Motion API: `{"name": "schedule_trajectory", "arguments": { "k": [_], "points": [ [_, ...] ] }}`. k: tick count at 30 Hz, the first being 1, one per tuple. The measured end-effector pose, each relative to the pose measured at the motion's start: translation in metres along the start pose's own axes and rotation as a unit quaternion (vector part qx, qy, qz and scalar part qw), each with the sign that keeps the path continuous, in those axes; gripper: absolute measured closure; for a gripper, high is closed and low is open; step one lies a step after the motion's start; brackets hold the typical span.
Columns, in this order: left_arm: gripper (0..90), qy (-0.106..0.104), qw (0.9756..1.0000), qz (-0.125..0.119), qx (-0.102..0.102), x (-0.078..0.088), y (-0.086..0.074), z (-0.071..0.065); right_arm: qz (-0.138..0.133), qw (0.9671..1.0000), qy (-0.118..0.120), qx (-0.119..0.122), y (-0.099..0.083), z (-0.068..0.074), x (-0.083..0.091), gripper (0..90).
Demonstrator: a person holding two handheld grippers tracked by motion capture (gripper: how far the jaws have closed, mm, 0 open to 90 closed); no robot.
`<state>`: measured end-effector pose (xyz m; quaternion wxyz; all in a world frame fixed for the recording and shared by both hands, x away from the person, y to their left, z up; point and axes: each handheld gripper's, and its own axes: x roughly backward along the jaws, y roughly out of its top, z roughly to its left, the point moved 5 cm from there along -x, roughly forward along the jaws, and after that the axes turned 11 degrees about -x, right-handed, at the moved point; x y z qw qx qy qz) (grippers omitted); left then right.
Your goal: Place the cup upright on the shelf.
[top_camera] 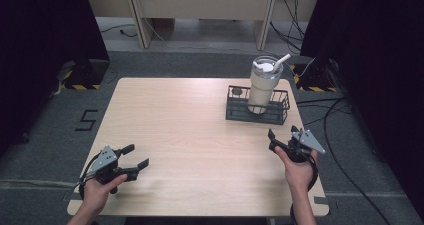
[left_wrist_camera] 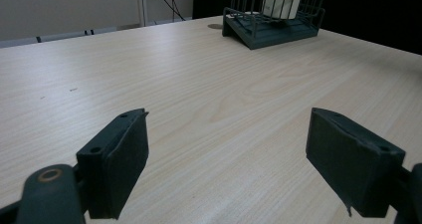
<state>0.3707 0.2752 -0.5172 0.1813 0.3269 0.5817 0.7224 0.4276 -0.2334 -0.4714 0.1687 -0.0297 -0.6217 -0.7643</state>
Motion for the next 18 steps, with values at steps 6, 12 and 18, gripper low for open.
{"name": "schedule_trajectory", "arguments": {
  "k": [6, 12, 18],
  "points": [
    [16.4, -0.001, 1.0000, 0.001, 0.000, -0.001, 0.000, 0.000, 0.002, 1.0000, 0.000, 0.003, -0.010, -0.001, 0.012, 15.3],
    [16.4, -0.003, 1.0000, 0.001, 0.000, -0.001, 0.000, -0.001, 0.005, 1.0000, 0.002, 0.006, -0.016, 0.000, 0.018, 15.2],
    [16.4, -0.002, 1.0000, 0.002, 0.000, -0.001, 0.000, 0.000, 0.007, 0.9999, 0.004, 0.006, -0.018, 0.000, 0.018, 15.2]
  ]
}}
